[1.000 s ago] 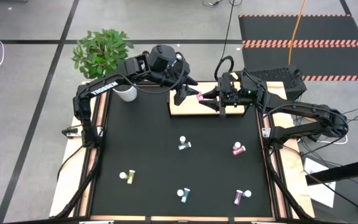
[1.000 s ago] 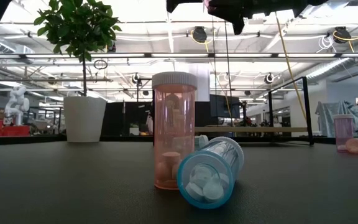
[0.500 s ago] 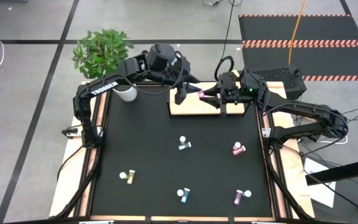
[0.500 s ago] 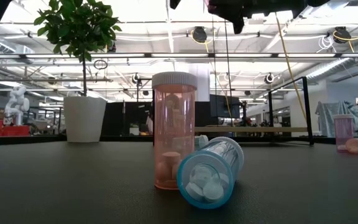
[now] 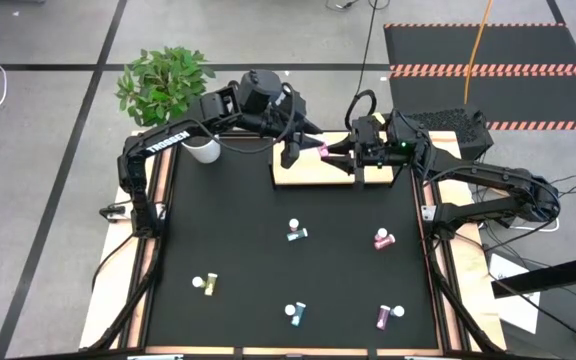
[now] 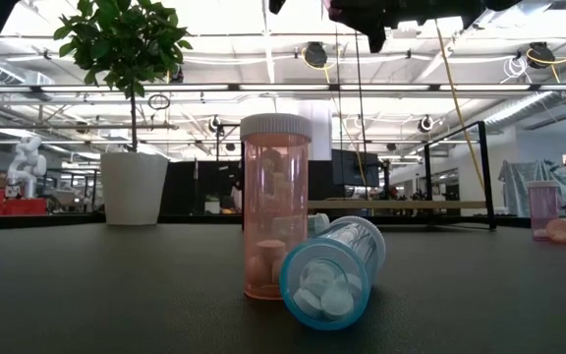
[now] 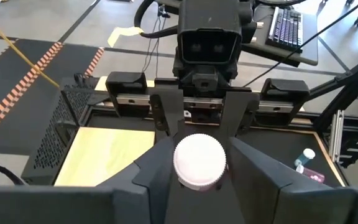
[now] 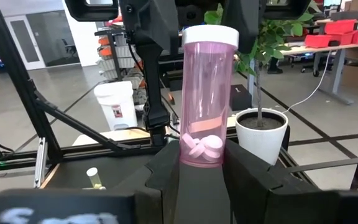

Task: Pick and place medicine bottles onto shelf by color
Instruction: Put the top left pink pill bottle on the shelf

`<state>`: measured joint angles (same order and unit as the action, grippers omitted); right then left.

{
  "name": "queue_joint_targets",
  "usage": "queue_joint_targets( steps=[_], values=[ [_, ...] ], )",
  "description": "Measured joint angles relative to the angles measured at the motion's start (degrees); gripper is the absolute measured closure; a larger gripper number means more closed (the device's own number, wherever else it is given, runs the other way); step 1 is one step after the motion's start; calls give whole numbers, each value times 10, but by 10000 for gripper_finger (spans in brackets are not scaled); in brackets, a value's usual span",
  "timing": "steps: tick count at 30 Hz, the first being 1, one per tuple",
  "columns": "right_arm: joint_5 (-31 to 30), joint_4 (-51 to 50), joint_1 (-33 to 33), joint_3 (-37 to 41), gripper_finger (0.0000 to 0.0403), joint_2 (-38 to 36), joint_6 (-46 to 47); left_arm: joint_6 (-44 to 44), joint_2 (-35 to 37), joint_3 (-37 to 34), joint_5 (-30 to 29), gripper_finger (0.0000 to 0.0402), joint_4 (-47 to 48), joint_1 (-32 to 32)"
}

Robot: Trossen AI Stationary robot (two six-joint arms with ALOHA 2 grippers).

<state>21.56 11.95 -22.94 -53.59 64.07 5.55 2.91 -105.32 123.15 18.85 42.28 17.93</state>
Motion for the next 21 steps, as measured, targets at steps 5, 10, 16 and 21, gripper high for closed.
queue_joint_targets(
  steps=[5,10,16,21],
  values=[
    [13,4,-2,0,298,0,-3,0,0,0,0,215,-1,0],
    [13,5,-7,0,298,0,-4,7,0,0,12,211,-6,0],
    [32,7,-14,0,298,0,-4,1,0,0,21,253,-5,0],
    [41,7,-15,0,298,0,-3,-5,0,0,21,291,-5,0]
  ],
)
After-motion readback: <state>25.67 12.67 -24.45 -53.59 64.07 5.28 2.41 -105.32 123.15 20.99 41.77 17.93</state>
